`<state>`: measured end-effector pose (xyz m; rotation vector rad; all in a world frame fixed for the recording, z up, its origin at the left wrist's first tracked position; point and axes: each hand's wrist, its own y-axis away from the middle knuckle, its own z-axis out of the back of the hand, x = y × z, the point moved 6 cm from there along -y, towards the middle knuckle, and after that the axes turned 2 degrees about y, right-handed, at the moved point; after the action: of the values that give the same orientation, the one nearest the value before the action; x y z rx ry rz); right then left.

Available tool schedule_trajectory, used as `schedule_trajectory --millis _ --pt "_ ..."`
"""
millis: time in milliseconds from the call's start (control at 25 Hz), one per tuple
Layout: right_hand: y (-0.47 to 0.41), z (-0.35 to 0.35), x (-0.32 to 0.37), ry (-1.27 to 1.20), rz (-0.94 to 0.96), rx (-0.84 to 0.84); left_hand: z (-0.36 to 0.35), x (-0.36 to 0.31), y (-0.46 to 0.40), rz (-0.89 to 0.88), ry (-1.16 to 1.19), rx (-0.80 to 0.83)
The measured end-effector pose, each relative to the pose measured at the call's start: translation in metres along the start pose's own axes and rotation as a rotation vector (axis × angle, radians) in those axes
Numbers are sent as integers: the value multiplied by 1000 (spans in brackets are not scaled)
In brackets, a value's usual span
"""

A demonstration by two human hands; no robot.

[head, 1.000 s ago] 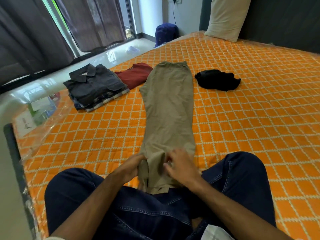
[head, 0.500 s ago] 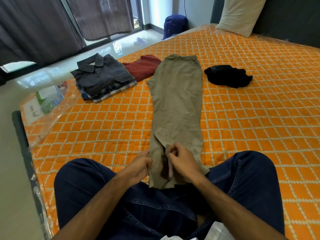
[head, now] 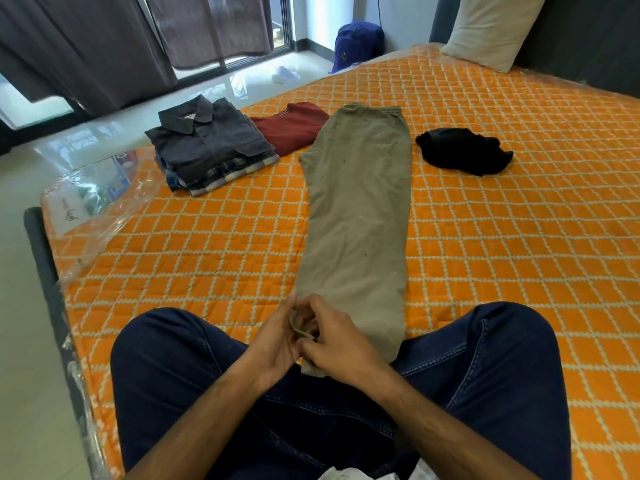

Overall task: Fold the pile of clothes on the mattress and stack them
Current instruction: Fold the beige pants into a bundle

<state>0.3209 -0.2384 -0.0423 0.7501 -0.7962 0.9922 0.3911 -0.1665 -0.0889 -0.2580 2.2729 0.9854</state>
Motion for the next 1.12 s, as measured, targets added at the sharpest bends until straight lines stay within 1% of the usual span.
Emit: schedule_trajectory --millis 40,80,120,160,200,240,280,360,400,440,520,600,680,760,800,840,960,1000,1040,1120 --pt "4 3 -2 -63 -1 40 2 1 0 6 -38 -21" --pt "8 9 -6 -189 -12 60 3 2 0 11 -64 -38" --pt "11 22 -14 -327 -43 9 5 1 0 10 -99 -58" --pt "12 38 -32 -443 -120 -124 7 0 -1 5 -134 -91" --pt "11 55 -61 -491 -244 -290 12 -1 -2 -5 -178 -151" --pt "13 70 -91 -474 -397 -414 16 -1 -2 -9 -224 -204" --pt "13 77 -119 -426 -557 -440 18 0 -3 -4 -271 -226" --pt "10 73 -158 -406 -803 -306 16 0 -3 11 -368 -212" --pt "7 69 -171 -423 -882 -258 16 1 -4 25 -406 -208" --pt "4 66 -175 -467 -923 -251 18 1 -6 32 -415 -215" --pt "-3 62 -184 -640 -915 -286 22 4 -8 51 -362 -228" --pt "0 55 -178 -845 -950 -300 20 6 -8 85 -291 -221" --pt "6 44 -157 -1026 -949 -170 9 4 -8 104 -260 -155" --pt "16 38 -137 -1091 -892 -48 -2 -2 -5 78 -234 -111" --pt "20 38 -129 -1092 -843 -36 -3 -7 -3 53 -214 -119" --pt "23 42 -123 -1072 -770 -57 -3 -13 -1 30 -200 -123" --pt "28 60 -111 -892 -503 -223 -3 -24 4 -9 -177 -86" --pt "30 65 -106 -917 -426 -258 -4 -26 6 -10 -174 -77" --pt "30 68 -103 -1024 -374 -283 -5 -26 6 -7 -176 -70" --pt "31 68 -98 -1326 -377 -282 -7 -25 8 15 -183 -52"
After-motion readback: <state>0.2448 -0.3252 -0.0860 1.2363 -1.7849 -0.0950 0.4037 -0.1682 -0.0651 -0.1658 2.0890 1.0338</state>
